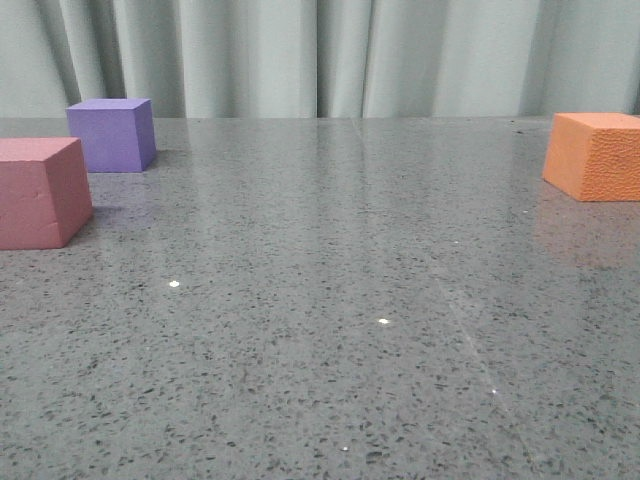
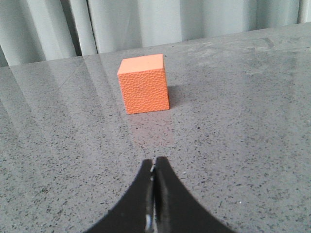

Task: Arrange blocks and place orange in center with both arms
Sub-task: 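Move the right gripper over the orange cube and open it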

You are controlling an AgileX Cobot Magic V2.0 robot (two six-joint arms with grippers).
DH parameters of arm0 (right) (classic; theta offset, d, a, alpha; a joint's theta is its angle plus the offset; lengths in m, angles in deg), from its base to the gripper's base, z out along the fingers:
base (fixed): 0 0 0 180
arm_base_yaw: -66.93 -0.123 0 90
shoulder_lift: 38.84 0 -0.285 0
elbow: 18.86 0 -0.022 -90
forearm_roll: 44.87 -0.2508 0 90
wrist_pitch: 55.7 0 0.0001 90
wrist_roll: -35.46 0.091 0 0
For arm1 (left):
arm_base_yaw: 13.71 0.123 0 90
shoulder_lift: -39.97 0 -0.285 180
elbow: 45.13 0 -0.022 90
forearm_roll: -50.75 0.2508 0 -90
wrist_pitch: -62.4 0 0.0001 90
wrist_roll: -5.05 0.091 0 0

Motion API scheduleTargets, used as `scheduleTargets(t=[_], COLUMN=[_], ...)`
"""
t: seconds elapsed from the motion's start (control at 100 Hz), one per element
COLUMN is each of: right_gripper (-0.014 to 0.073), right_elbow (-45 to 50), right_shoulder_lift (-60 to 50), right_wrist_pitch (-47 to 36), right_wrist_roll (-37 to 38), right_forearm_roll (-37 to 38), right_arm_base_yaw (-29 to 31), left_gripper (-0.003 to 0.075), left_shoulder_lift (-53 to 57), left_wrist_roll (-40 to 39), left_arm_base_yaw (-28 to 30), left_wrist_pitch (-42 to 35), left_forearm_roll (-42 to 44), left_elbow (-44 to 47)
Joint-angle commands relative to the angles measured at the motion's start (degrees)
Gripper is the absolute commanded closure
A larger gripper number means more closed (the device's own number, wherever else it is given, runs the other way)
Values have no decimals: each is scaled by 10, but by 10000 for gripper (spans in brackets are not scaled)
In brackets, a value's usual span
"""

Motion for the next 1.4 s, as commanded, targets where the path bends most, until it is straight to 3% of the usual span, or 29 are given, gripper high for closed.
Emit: scheduleTargets(t=[0.0, 0.58, 0.81, 0.94, 1.1, 1.27, 1.39], right_gripper=[661, 661, 661, 661, 661, 661, 661], right_elbow=[-8, -8, -23, -114, -267, -412, -489], right_shoulder_lift=[-14, -14, -10, 27, 148, 311, 427], right_wrist_pitch=[-47, -48, -147, -30, 122, 225, 252], right_wrist_roll=[-5, -5, -3, 7, 7, 7, 7], right_forearm_roll=[1, 1, 1, 1, 1, 1, 1], right_arm_base_yaw=[0, 0, 0, 0, 0, 0, 0], left_gripper=[739, 739, 739, 739, 739, 739, 739], left_shoulder_lift=[19, 19, 19, 19, 19, 19, 19], left_wrist_roll=[-1, -1, -1, -1, -1, -1, -1], left_arm_base_yaw=[1, 1, 1, 1, 1, 1, 1], left_wrist_pitch=[-46, -46, -46, -46, -46, -46, -46], left_forearm_roll=[-4, -4, -4, -4, -4, -4, -4], left_elbow=[32, 32, 32, 32, 32, 32, 32])
